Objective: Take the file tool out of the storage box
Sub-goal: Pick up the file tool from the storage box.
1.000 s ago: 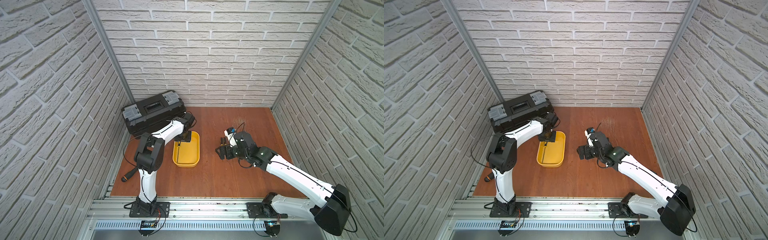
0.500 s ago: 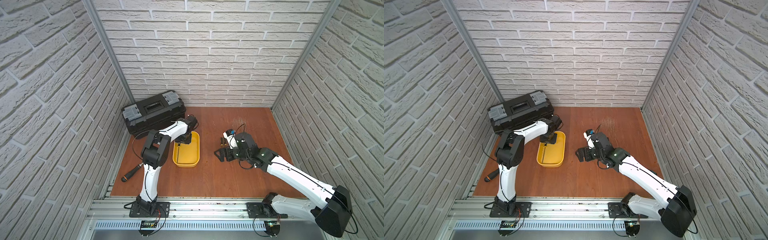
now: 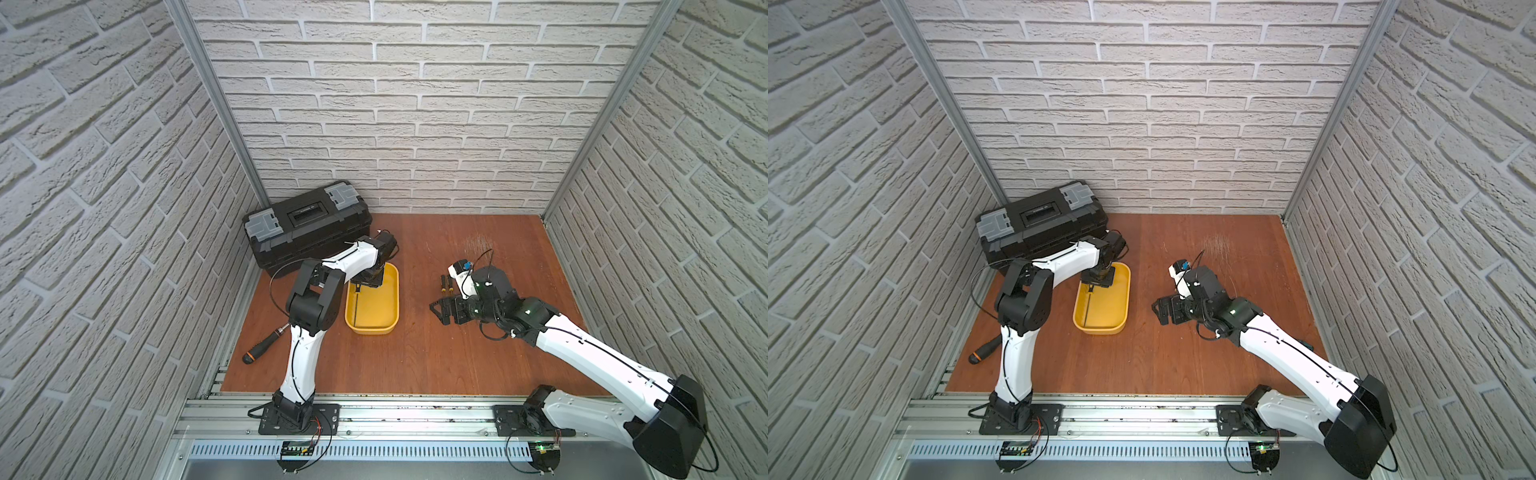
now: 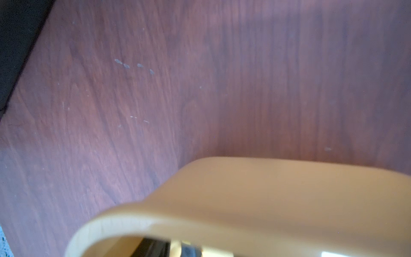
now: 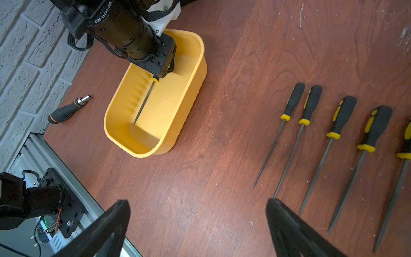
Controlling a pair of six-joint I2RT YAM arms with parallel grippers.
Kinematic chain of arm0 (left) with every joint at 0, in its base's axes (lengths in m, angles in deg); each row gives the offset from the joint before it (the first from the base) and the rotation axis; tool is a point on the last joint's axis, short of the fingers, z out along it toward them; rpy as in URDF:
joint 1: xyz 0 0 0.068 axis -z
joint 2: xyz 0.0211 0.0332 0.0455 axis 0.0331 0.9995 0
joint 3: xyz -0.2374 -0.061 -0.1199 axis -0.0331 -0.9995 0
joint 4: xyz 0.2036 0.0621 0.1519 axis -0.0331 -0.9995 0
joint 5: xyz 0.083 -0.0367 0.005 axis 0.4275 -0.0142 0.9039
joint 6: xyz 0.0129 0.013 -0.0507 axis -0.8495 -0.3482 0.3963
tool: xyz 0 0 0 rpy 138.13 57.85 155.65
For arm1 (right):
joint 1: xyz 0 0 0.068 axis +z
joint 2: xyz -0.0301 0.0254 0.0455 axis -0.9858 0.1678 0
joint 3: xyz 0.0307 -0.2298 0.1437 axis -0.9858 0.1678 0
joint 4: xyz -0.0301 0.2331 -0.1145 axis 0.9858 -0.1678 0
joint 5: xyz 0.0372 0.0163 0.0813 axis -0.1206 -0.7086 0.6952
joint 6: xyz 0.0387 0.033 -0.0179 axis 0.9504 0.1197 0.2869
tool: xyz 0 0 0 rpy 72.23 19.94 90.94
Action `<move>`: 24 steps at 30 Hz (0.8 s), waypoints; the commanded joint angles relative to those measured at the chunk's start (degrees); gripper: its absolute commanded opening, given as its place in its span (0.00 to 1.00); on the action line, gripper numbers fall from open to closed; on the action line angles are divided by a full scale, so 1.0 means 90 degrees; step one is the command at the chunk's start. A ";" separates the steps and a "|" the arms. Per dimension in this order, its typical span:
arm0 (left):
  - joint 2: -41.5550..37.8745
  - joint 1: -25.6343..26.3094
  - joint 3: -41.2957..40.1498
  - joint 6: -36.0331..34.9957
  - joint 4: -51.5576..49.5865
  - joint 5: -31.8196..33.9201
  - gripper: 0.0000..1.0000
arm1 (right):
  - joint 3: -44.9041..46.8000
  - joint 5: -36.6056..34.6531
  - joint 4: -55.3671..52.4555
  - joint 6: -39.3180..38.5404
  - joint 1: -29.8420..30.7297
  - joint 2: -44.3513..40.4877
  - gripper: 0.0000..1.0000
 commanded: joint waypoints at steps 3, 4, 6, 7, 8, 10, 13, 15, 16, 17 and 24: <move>0.0256 -0.0002 -0.0029 -0.0014 0.0158 -0.0612 0.45 | 0.0102 -0.0069 0.0218 -0.0078 -0.0059 -0.0149 1.00; 0.0234 -0.0002 -0.0026 -0.0006 0.0195 -0.0685 0.44 | 0.0103 -0.0078 0.0218 -0.0080 -0.0058 -0.0160 1.00; 0.0175 -0.0011 -0.0043 -0.0007 0.0243 -0.0795 0.43 | 0.0118 -0.0086 0.0218 -0.0073 -0.0059 -0.0171 1.00; 0.0155 -0.0009 -0.0044 0.0001 0.0258 -0.0817 0.43 | 0.0129 -0.0088 0.0218 -0.0073 -0.0069 -0.0166 1.00; 0.0130 -0.0020 -0.0044 -0.0004 0.0262 -0.0842 0.43 | 0.0139 -0.0099 0.0218 -0.0072 -0.0070 -0.0168 1.00; 0.0072 -0.0021 -0.0053 -0.0004 0.0281 -0.0931 0.42 | 0.0161 -0.0107 0.0220 -0.0053 -0.0069 -0.0174 1.00; -0.0022 -0.0050 -0.0106 -0.0015 0.0336 -0.0967 0.42 | 0.0172 -0.0098 0.0245 -0.0049 -0.0069 -0.0166 1.00; -0.0015 -0.0087 -0.0105 -0.0025 0.0321 -0.0941 0.42 | 0.0172 -0.0100 0.0254 -0.0032 -0.0069 -0.0161 1.00; -0.0004 -0.0113 -0.0103 -0.0041 0.0335 -0.0962 0.42 | 0.0172 -0.0088 0.0256 -0.0041 -0.0069 -0.0147 1.00; 0.0005 -0.0122 -0.0119 -0.0045 0.0343 -0.0972 0.42 | 0.0172 -0.0088 0.0257 -0.0041 -0.0069 -0.0147 1.00; 0.0132 -0.0230 -0.0161 -0.0150 0.0508 -0.1175 0.38 | 0.0172 -0.0132 0.0219 -0.0041 -0.0078 -0.0164 1.00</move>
